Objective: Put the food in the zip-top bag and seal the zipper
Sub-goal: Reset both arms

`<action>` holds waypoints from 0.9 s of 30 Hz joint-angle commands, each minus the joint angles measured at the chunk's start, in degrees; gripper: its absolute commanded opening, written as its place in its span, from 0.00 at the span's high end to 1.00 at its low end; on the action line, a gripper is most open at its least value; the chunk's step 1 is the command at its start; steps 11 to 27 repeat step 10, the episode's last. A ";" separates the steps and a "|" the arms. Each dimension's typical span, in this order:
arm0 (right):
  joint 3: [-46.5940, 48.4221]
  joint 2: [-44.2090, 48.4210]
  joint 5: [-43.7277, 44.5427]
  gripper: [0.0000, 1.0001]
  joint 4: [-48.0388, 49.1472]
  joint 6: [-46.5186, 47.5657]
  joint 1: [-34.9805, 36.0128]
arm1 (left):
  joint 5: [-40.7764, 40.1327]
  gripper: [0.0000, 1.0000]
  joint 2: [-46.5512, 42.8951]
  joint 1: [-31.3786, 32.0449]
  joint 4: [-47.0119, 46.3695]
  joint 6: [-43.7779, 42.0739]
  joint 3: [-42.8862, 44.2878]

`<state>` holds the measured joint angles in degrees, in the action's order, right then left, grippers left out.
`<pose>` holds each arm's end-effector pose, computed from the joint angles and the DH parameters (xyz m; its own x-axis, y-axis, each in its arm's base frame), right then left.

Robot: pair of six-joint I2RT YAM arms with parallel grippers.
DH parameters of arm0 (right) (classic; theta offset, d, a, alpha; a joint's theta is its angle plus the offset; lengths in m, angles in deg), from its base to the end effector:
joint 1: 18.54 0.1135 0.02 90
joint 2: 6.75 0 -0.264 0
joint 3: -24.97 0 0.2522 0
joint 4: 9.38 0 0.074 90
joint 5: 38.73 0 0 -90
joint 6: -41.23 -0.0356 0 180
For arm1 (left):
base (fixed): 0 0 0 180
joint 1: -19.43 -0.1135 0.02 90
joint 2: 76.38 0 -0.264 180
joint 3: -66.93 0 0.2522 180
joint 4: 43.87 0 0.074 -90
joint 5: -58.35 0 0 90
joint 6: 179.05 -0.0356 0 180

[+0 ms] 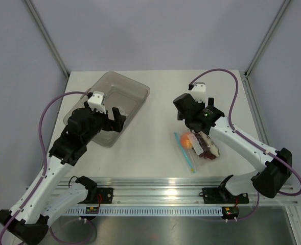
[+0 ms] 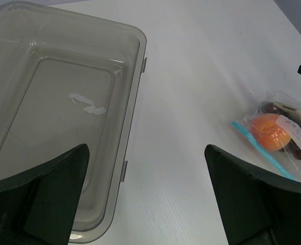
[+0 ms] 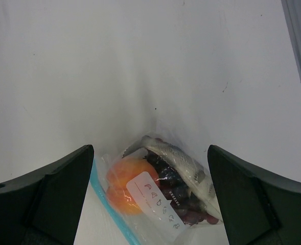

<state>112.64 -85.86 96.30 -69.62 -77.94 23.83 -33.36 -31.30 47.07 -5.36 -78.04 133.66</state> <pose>0.2246 0.1708 0.3325 -0.5803 -0.0631 -0.8120 0.1496 0.9718 -0.1824 0.1536 -0.0793 0.3617 -0.3359 -0.0396 -0.9411 0.3813 0.9079 -0.1743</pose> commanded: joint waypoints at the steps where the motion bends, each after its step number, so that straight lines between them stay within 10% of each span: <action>1: 0.54 0.71 2.94 0.00 -0.36 -3.52 -0.01 | -2.86 0.01 -0.69 -0.13 1.44 -0.02 -0.94; 27: -0.35 1.77 7.08 0.00 -3.97 -9.32 -0.01 | -4.35 0.01 -2.28 -0.13 0.82 1.03 -3.22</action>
